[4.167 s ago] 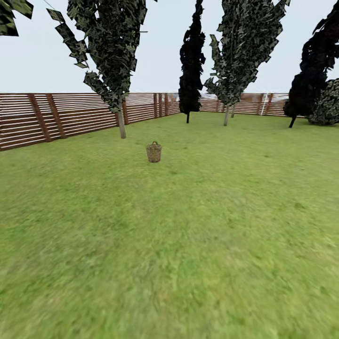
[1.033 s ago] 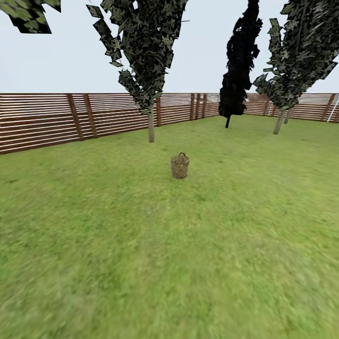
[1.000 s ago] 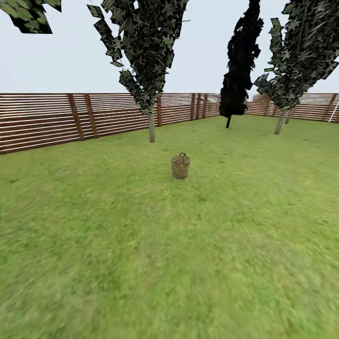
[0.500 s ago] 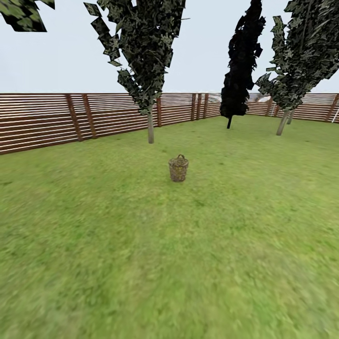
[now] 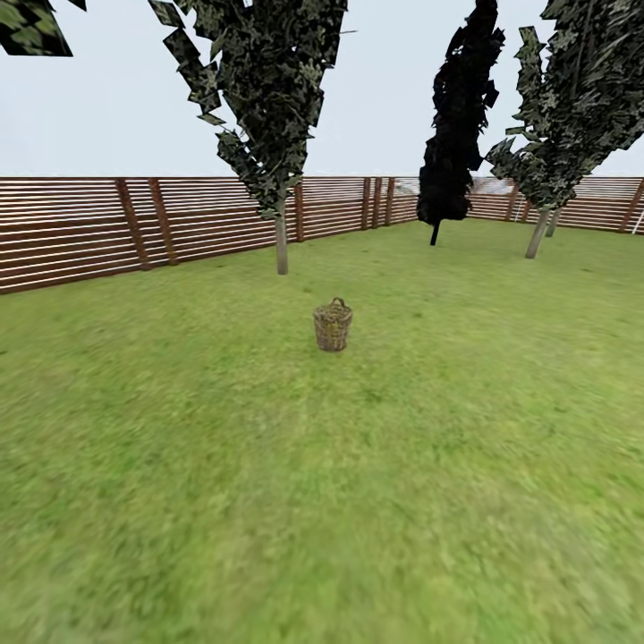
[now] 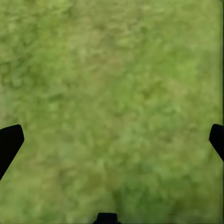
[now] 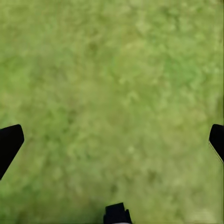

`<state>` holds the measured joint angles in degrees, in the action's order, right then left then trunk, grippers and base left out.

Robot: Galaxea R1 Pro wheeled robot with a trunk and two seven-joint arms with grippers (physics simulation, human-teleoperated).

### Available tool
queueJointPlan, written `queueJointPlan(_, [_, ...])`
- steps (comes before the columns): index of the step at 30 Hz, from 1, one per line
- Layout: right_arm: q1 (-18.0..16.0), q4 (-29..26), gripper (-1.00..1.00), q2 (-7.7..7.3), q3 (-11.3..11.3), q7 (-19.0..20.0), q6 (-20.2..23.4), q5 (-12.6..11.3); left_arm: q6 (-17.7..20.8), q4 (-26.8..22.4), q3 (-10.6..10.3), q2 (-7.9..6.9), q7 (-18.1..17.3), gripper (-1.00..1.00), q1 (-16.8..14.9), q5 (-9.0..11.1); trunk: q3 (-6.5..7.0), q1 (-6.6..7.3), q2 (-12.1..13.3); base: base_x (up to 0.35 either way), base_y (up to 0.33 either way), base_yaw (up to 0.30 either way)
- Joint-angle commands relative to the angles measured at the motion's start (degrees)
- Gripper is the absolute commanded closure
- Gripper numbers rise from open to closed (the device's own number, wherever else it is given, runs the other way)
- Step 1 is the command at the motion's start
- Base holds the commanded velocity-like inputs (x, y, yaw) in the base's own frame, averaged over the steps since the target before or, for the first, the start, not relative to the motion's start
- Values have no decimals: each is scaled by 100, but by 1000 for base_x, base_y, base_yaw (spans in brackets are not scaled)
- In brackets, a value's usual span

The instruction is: Take the three Easter eggs out of the wicker basket on the lawn in the garden, then place them on the lawn next to a single tree (choose any tree) so that all three eggs are next to the same tree and none are left in the basket.

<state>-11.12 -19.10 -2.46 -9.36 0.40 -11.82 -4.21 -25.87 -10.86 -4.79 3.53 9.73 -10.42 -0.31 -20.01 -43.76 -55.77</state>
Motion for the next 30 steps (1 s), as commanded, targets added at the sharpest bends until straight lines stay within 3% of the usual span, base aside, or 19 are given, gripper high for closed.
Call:
queueJointPlan(1, [-4, 9, -100, 0, 4, 4, -18, -43, -14, 5, -48, -2, 55, -100, -4, -4, -6, -3, -4, 295, -184, 0])
queueJointPlan(30, [-4, 21, -100, 0, 13, 13, -14, -36, -14, 5, -48, -10, 58, -100, -4, -5, -6, -3, -4, 297, -181, -9])
